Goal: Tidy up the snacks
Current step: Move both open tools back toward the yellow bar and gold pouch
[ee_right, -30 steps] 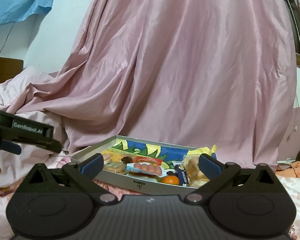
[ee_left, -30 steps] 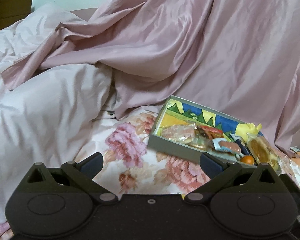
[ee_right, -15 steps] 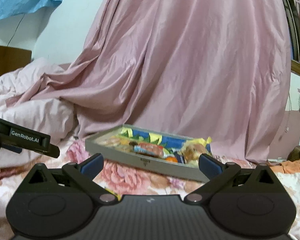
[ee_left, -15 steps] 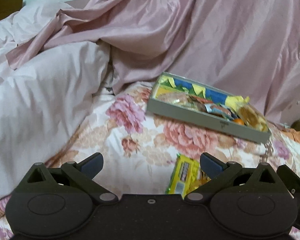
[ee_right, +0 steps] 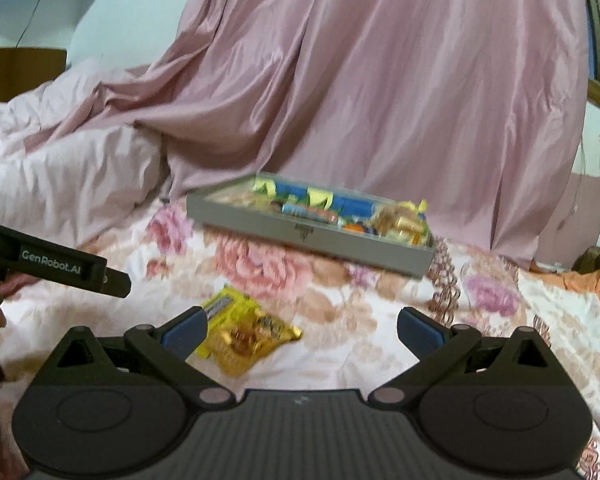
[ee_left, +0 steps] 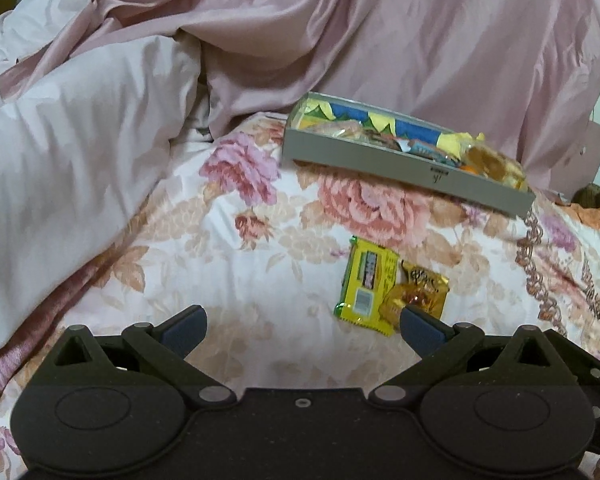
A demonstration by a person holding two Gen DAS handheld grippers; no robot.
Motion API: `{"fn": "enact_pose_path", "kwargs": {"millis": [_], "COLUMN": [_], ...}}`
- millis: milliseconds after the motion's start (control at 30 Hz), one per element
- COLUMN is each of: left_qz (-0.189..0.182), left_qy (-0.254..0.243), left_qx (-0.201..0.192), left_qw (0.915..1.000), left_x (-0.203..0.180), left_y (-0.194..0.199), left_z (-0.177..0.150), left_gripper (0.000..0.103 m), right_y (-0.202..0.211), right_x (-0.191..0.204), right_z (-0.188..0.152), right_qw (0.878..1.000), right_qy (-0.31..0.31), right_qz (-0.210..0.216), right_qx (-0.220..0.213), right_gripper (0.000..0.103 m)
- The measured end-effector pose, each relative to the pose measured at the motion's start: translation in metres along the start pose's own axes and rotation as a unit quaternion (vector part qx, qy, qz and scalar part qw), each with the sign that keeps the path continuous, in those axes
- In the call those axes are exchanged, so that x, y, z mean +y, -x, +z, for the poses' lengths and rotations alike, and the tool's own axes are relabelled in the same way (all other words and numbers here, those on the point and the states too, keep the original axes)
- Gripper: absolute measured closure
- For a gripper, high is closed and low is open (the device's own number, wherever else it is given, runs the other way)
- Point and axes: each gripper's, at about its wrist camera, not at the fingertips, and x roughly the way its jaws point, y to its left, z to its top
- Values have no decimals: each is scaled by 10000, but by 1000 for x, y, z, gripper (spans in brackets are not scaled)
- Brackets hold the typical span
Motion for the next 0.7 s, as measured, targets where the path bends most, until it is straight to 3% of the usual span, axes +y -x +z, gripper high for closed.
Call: {"fn": "enact_pose_path", "kwargs": {"millis": [467, 700], "left_qz": [50, 29], "left_qy": [-22, -426], "left_qx": [196, 160], "left_qw": [9998, 9990], "left_x": [11, 2], "left_y": [-14, -27], "left_z": [-10, -9], "left_gripper": [1, 1], "right_y": [-19, -30], "right_x": [10, 17], "right_z": [-9, -14], "right_qw": [9988, 9967], "right_qy": [194, 362], "right_qz": [76, 107], "right_qx": [453, 718], "right_gripper": [0, 0]}}
